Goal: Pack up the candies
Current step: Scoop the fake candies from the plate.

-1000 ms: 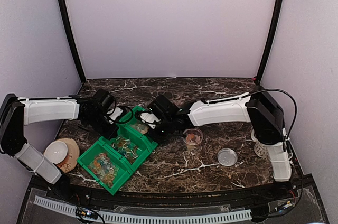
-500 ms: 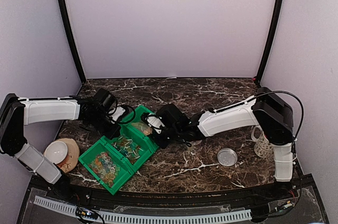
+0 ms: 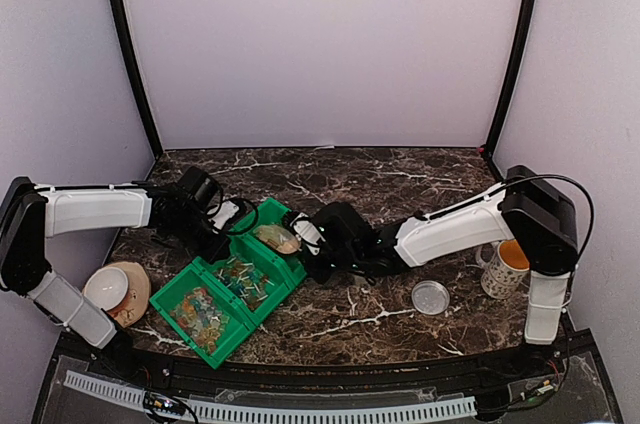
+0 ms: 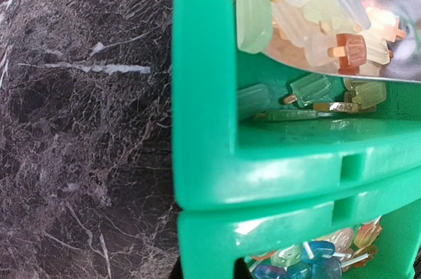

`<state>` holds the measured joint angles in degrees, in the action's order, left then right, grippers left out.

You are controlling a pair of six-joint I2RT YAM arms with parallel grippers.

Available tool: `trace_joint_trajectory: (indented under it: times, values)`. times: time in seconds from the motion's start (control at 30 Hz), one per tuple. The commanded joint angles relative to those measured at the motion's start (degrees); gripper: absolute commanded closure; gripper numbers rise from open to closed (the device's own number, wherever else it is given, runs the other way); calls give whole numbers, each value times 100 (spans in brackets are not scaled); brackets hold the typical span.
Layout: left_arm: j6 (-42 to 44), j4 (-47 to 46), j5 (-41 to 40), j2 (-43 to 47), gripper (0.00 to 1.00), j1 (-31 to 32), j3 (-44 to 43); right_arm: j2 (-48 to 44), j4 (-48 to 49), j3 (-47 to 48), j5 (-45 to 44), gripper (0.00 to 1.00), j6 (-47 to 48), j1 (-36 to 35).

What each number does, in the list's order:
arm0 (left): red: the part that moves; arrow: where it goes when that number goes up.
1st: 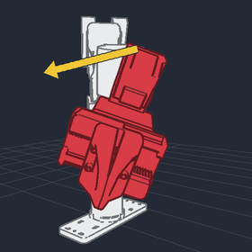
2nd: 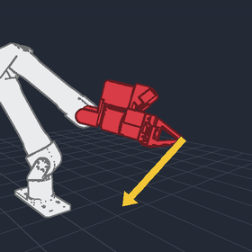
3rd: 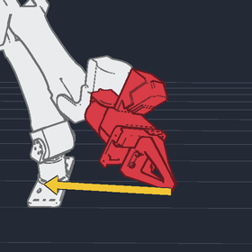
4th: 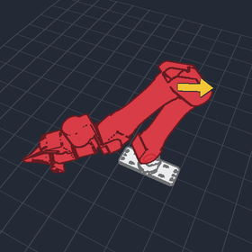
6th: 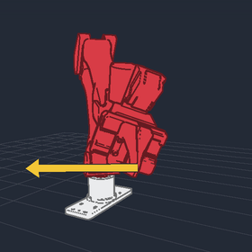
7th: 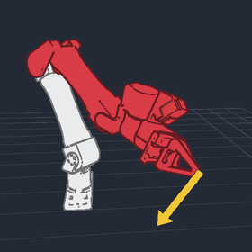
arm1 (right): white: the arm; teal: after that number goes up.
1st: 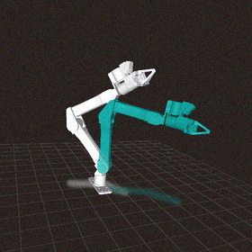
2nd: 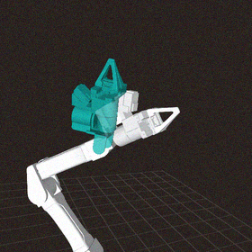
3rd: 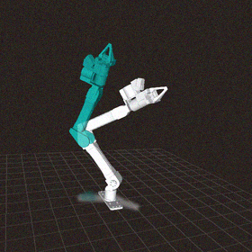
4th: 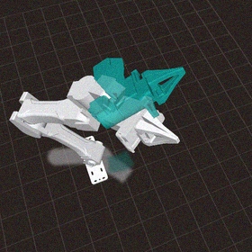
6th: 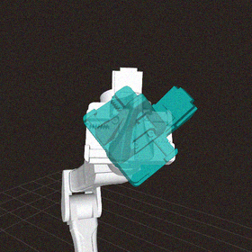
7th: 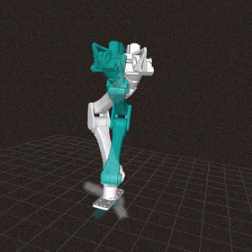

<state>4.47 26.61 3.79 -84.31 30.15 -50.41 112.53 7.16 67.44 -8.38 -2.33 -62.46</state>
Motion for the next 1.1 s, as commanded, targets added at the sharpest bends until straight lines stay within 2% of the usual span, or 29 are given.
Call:
trace_joint_trajectory:
  times: [0.0,0.33,0.6,0.83,1.07]
  values:
    - [-201,-596,386,214,100,-54,-162,-211,56,-415,-247,100,-107,20]
    - [-216,-576,311,209,100,-82,-161,-625,545,-882,-491,100,-151,41]
    - [-245,-582,291,257,100,-131,-162,-1185,1526,-1656,-578,100,-121,49]
    - [-248,-574,263,266,100,-140,-156,-1343,2139,-1976,-695,100,-103,46]
    - [-253,-519,137,250,100,-139,-196,-2062,2848,-2689,-1129,100,109,41]
